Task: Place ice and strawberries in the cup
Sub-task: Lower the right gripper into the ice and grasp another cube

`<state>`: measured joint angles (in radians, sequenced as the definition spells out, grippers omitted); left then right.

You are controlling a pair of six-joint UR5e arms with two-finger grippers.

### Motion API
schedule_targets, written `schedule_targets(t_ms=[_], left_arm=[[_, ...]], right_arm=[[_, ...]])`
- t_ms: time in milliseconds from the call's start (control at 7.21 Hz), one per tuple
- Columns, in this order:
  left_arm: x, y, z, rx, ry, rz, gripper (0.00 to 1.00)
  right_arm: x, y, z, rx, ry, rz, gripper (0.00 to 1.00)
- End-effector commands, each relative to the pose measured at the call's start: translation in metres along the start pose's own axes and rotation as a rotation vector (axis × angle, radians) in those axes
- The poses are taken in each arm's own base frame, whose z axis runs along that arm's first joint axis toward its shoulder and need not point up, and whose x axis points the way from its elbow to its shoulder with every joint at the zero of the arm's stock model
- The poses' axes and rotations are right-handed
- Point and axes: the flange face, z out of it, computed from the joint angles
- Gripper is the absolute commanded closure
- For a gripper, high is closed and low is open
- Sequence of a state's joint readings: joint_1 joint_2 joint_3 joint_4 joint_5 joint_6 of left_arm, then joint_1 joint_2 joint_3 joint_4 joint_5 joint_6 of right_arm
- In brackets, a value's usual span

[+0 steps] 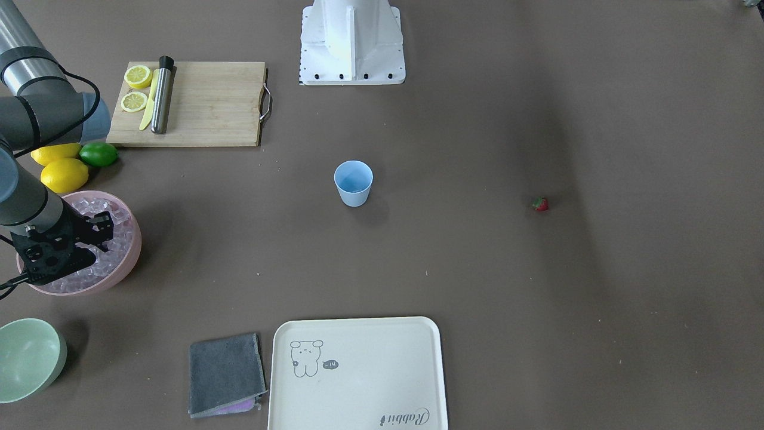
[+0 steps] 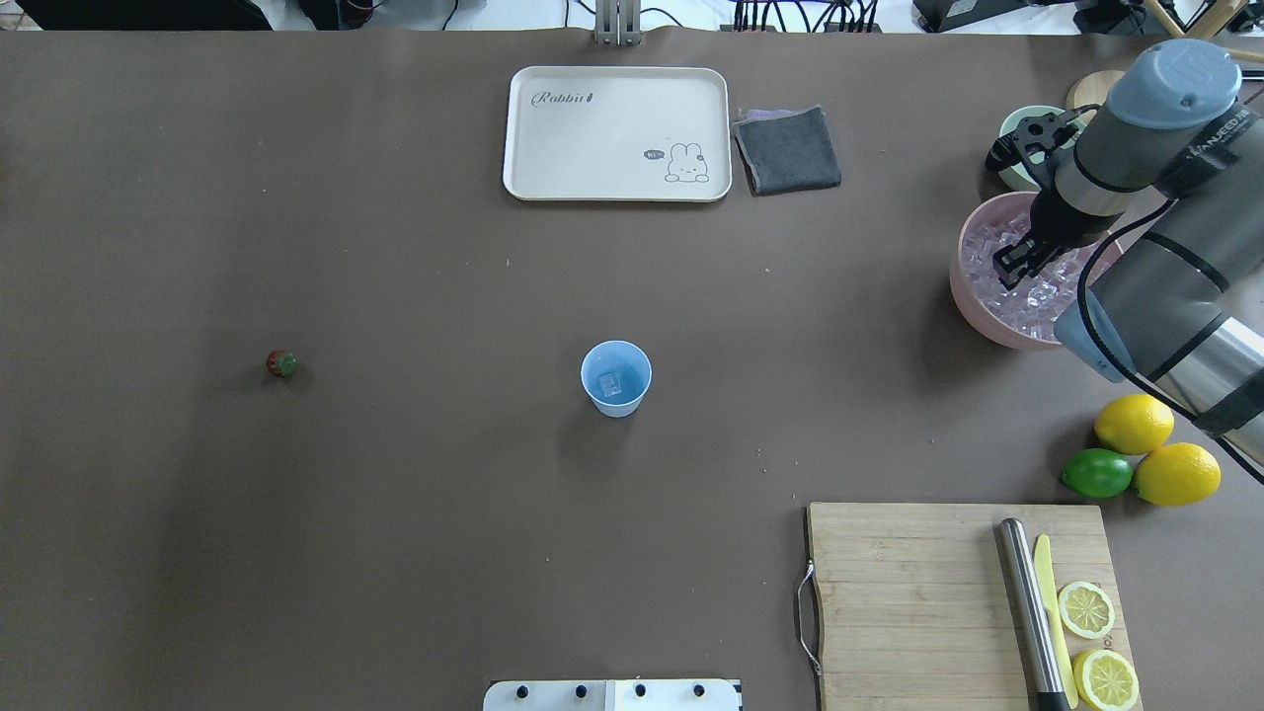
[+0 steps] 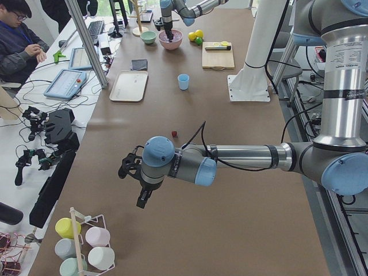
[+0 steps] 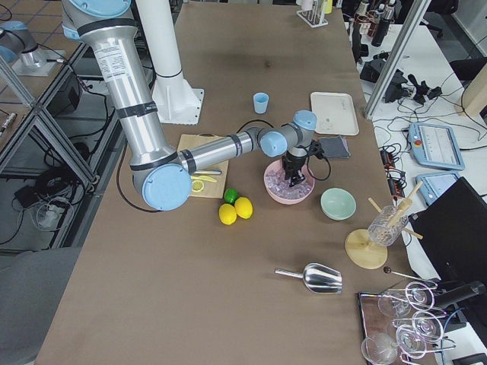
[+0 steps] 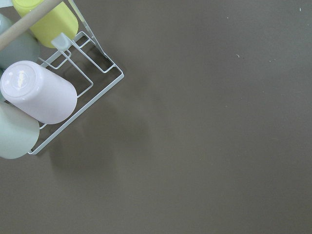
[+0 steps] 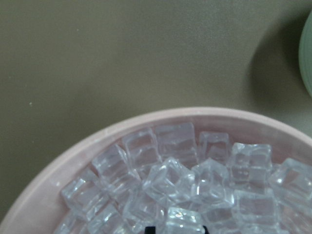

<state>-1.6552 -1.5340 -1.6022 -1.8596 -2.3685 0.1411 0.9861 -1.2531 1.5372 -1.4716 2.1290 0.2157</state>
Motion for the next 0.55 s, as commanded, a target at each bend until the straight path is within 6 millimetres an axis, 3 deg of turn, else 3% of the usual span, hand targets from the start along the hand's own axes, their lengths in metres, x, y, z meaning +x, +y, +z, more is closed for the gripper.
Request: schedule_targets(t_ms=[0,139,277,416], left_arm=[[0.001,0.000,0.001,-0.002,0.001,0.002,0.01],[0.000,0.000,0.001,-0.003,0.001,-0.001,0.01],[0.000,0.000,0.001,-0.003,-0.001,-0.001,0.01],[0.000,0.000,0.002,-0.004,0.000,0.000,0.01]], right_arm=[[0.004,-0.003,-0.008,0.009,0.001,0.007,1.00],[0.008,-0.007,-0.021,0.029,0.001,0.015,1.00],[0.005,-0.007,-0.046,0.031,0.007,0.030,1.00],[-0.007,-0.010,-0.095,0.042,0.013,0.047,1.00]])
